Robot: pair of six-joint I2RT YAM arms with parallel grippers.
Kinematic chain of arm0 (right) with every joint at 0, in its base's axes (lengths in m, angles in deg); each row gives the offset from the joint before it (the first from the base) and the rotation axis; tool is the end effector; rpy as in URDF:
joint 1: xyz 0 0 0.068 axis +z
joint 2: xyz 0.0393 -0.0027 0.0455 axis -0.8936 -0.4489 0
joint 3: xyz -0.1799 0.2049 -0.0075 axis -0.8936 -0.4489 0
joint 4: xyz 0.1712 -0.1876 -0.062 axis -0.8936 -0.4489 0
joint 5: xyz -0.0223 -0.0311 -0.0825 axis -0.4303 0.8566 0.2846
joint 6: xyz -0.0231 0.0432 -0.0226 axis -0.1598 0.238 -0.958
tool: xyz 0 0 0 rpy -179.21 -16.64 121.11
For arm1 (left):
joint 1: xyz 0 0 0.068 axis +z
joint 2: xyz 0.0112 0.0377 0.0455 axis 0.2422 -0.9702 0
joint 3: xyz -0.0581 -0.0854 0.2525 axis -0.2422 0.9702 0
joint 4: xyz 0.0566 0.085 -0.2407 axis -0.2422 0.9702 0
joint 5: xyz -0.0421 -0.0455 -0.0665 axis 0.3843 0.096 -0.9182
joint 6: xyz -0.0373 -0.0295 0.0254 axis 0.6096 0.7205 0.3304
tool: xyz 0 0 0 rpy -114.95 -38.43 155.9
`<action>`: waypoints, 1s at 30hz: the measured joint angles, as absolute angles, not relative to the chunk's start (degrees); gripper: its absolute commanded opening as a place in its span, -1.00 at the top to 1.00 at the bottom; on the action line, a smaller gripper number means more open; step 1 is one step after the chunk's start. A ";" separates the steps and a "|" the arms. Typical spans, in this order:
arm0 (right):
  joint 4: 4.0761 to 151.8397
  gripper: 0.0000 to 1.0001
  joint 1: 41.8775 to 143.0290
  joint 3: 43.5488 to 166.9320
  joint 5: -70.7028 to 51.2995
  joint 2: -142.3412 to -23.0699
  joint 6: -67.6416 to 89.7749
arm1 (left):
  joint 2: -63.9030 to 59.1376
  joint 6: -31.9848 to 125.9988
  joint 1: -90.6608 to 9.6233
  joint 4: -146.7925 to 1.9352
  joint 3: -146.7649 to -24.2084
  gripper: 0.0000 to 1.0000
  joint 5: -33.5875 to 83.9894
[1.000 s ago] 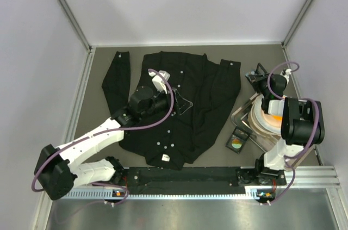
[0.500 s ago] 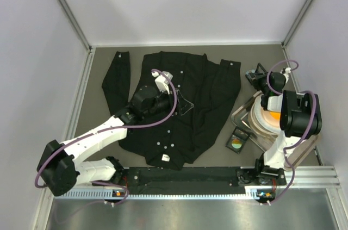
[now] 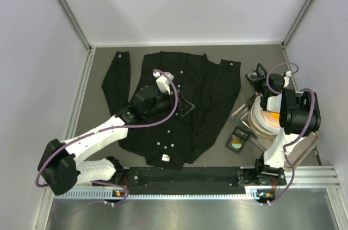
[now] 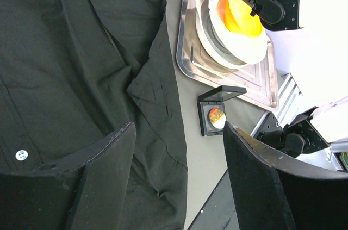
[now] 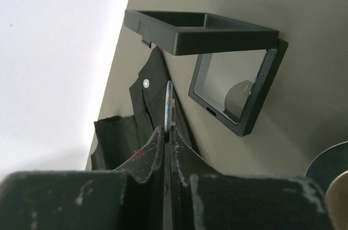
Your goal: Remove the brooch from the garment
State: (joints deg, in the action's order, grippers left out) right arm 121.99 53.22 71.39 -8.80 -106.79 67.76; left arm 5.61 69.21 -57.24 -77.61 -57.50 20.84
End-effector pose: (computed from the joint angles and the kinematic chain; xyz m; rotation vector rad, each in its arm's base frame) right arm 0.3505 -0.0582 0.1388 1.1238 1.6387 0.7297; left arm 0.1928 -0.1920 0.2859 0.3300 1.9741 -1.1094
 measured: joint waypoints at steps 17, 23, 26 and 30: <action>121.29 0.99 53.13 71.41 -5.04 -107.69 68.87 | 5.61 69.38 -57.24 -77.61 -57.50 -0.41 20.84; 120.75 0.99 53.13 71.98 -4.67 -108.65 68.94 | 5.61 69.38 -57.24 -77.61 -57.50 -0.41 20.84; 120.88 0.99 53.13 72.46 -4.69 -109.46 69.03 | 5.61 69.38 -57.24 -77.61 -57.48 -0.41 20.82; 120.90 0.98 53.13 72.57 -4.67 -110.24 69.05 | 5.61 69.40 -57.24 -77.61 -57.48 -0.41 20.82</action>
